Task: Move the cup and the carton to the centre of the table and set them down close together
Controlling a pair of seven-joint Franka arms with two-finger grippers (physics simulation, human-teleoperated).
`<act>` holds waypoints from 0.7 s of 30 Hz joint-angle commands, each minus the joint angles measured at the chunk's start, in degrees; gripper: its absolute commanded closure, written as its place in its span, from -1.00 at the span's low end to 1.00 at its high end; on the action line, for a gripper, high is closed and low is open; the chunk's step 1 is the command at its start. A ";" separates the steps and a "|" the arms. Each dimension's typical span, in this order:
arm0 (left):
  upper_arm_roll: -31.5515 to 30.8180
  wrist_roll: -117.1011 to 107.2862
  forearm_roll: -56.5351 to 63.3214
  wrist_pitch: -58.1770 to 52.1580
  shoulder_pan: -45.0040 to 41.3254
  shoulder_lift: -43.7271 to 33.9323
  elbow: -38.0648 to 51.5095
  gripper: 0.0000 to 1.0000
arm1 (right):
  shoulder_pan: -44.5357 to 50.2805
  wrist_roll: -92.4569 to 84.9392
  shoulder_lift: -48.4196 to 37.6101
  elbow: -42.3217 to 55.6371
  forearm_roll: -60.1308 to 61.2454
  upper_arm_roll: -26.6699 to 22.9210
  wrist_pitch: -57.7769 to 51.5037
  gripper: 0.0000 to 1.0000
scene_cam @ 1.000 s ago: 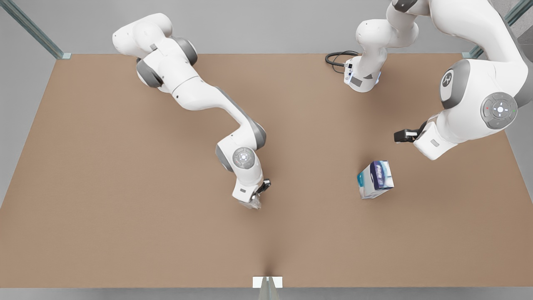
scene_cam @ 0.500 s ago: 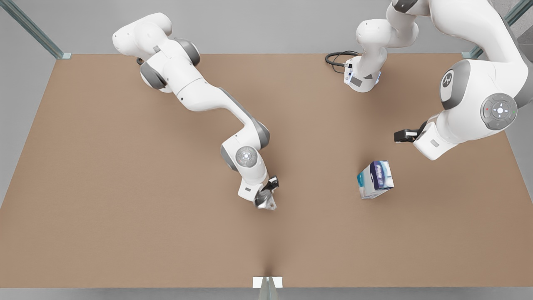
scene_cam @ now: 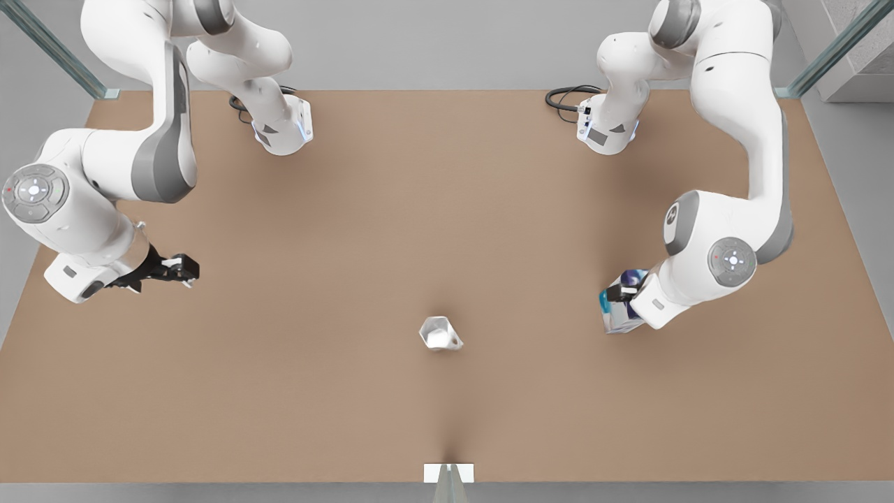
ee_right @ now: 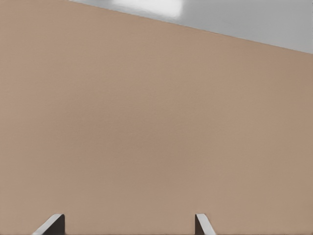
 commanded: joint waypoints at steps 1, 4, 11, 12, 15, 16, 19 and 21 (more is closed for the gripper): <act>0.29 0.48 -0.03 0.31 -0.03 0.00 -0.37 -1.00 | -0.57 -0.10 -0.76 -1.42 0.08 -0.01 2.00 -1.00; 4.34 3.64 -0.03 2.59 -0.03 -2.19 -7.05 -1.00 | -1.37 -0.28 -1.73 -3.45 0.08 -0.01 2.54 -1.00; 5.39 4.70 -4.51 10.24 -0.12 -4.13 -13.82 -1.00 | -1.37 -0.37 -1.82 -3.54 0.16 -0.01 2.36 -1.00; 5.39 5.31 -4.51 9.98 -0.12 -4.13 -13.82 -1.00 | -1.37 -0.37 -1.82 -3.54 0.16 -0.01 2.36 -1.00; 5.57 5.75 -3.99 9.28 -0.12 -3.95 -14.52 -1.00 | -1.37 -0.28 -1.64 -3.45 0.16 -0.01 2.36 -1.00; 5.57 5.67 -3.28 9.45 -0.12 -3.95 -14.52 -1.00 | -1.37 -0.37 -1.55 -3.54 0.16 -0.01 2.36 -1.00; 5.57 5.23 -3.11 9.54 -0.56 -4.30 -15.75 -1.00 | -1.37 -0.28 -1.29 -3.36 0.16 -0.01 2.10 -1.00; 5.66 4.96 -1.79 9.28 -0.64 -5.01 -16.72 -1.00 | -1.37 -0.45 -1.29 -3.36 0.25 -0.01 2.01 -1.00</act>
